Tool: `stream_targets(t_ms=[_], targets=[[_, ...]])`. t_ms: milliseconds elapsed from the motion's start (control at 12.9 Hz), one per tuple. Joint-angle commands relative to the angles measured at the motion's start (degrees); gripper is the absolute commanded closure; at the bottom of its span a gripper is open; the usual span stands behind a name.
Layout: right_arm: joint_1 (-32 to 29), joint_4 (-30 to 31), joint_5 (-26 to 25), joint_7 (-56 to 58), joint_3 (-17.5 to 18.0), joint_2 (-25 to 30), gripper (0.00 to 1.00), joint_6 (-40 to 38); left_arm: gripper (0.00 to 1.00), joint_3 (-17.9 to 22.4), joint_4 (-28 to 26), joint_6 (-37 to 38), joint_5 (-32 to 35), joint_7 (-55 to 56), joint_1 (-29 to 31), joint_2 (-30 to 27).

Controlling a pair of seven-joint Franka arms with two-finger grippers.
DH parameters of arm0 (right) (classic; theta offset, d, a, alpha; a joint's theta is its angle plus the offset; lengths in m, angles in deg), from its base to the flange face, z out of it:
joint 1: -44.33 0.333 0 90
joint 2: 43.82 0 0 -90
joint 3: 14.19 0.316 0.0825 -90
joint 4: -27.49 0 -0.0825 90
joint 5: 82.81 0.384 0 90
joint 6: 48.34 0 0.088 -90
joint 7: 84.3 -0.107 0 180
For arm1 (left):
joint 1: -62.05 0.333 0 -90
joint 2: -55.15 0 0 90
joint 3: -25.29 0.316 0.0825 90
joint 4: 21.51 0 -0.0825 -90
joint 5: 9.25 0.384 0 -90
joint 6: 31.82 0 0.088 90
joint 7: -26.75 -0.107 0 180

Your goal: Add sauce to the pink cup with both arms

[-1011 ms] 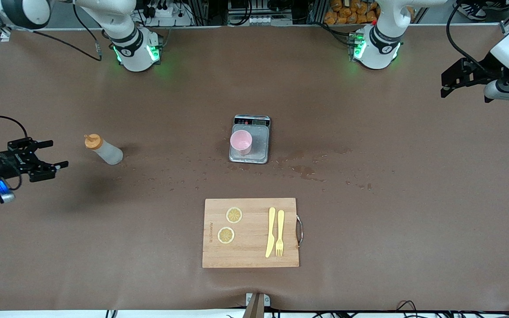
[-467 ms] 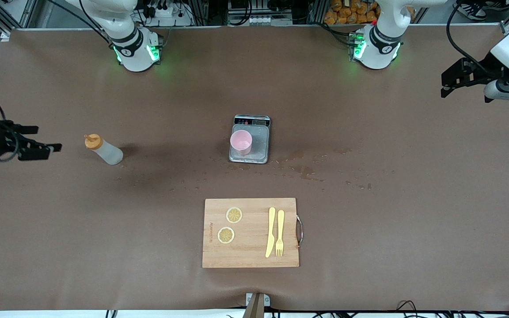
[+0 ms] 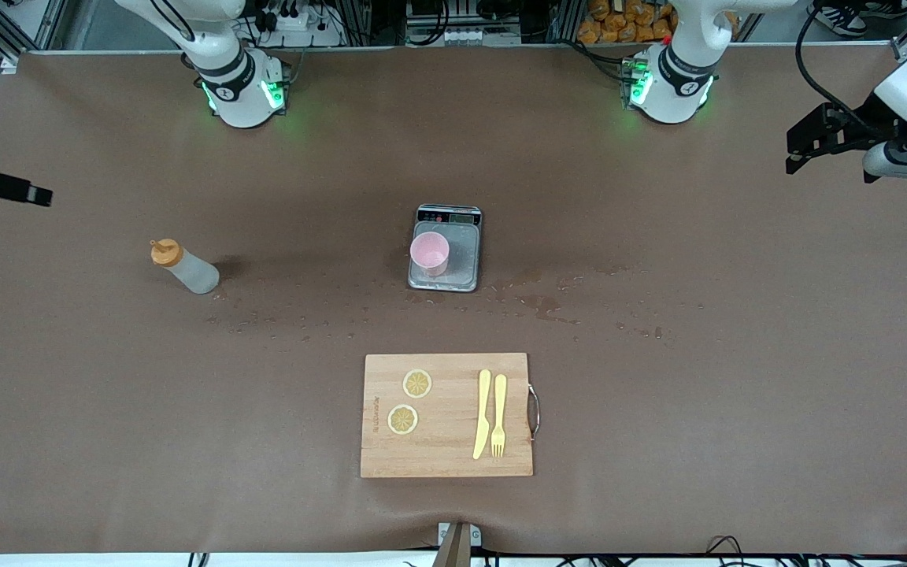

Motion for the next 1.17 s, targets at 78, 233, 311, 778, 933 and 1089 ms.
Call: stream_targets(t_ms=[78, 233, 311, 778, 933, 1089], targets=[[1.46, 18.57, -3.16, 7.88, -0.38, 12.19, 0.00, 15.93, 0.00, -0.22, 0.86, 0.96, 0.96, -1.26, 0.17, 0.14], [3.82, 18.61, -4.64, 8.06, -0.03, 12.30, 0.00, 17.28, 0.00, -0.22, 0.86, 0.96, 0.88, -1.17, 0.17, 0.14], [5.66, 17.22, -7.27, 8.06, -0.03, 11.86, 0.00, 18.24, 0.00, -0.22, 0.86, 0.87, 0.96, -1.26, 0.17, 0.14], [5.59, 15.71, -7.73, 13.14, -0.64, 10.10, 0.00, 21.94, 0.00, -0.13, 0.86, 0.96, 0.96, -1.26, 0.17, 0.14], [5.68, 15.79, -8.17, 14.29, -0.56, 10.10, 0.00, 22.65, 0.00, -0.13, 0.86, 0.96, 0.96, -1.17, 0.17, 0.14], [5.68, 15.88, -8.35, 17.71, -0.56, 10.10, 0.00, 23.96, 0.00, -0.22, 0.86, 0.96, 0.96, -1.26, 0.17, 0.14]])
